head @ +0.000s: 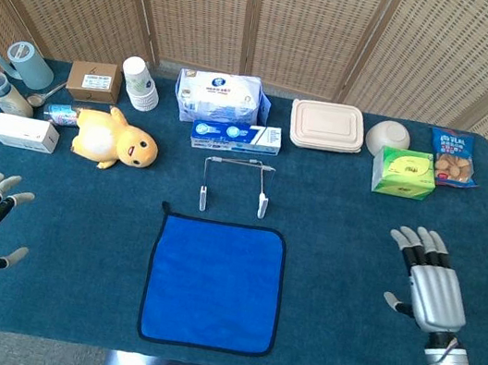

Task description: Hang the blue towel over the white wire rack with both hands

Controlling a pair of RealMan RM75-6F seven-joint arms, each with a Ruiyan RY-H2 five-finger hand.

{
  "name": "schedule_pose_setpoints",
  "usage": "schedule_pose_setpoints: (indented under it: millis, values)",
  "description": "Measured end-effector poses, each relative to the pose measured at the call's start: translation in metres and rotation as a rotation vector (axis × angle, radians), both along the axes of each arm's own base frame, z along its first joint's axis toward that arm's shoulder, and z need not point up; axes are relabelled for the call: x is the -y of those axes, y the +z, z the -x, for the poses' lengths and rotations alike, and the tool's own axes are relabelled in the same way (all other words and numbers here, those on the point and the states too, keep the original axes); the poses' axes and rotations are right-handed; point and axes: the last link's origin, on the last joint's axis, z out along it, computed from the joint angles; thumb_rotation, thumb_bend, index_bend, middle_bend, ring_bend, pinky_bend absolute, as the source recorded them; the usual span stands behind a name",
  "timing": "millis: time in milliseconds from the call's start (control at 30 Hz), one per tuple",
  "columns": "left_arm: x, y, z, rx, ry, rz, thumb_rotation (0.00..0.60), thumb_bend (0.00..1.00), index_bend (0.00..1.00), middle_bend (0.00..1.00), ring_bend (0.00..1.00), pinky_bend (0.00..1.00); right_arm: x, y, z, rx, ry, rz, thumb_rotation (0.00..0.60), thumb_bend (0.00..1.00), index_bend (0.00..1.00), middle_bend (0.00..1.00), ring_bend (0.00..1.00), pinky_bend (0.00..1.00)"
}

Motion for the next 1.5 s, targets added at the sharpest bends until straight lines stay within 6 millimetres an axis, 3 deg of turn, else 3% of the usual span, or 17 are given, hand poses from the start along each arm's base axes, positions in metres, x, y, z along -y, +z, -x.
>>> schedule_pose_setpoints:
  millis: [233, 700, 1000, 1500]
  values:
    - [0.0, 0.003, -0.001, 0.004, -0.006, 0.005, 0.6, 0.26, 0.23, 0.12, 0.06, 0.0, 0.013, -0.024, -0.02, 0.025, 0.154, -0.077, 0.6, 0.06, 0.12, 0.13, 0.04, 0.08]
    - [0.003, 0.017, -0.002, 0.008, -0.009, 0.006, 0.6, 0.26, 0.23, 0.12, 0.06, 0.0, 0.039, -0.09, -0.058, 0.029, 0.446, -0.258, 0.6, 0.01, 0.12, 0.16, 0.04, 0.08]
    - [0.003, 0.016, -0.004, 0.005, -0.011, 0.018, 0.6, 0.26, 0.23, 0.12, 0.06, 0.0, 0.05, -0.124, -0.066, -0.009, 0.538, -0.33, 0.6, 0.01, 0.12, 0.16, 0.04, 0.08]
    - [0.004, 0.014, -0.002, 0.011, -0.001, 0.026, 0.6, 0.26, 0.23, 0.12, 0.06, 0.0, 0.052, -0.16, -0.061, -0.072, 0.631, -0.38, 0.6, 0.01, 0.12, 0.16, 0.03, 0.08]
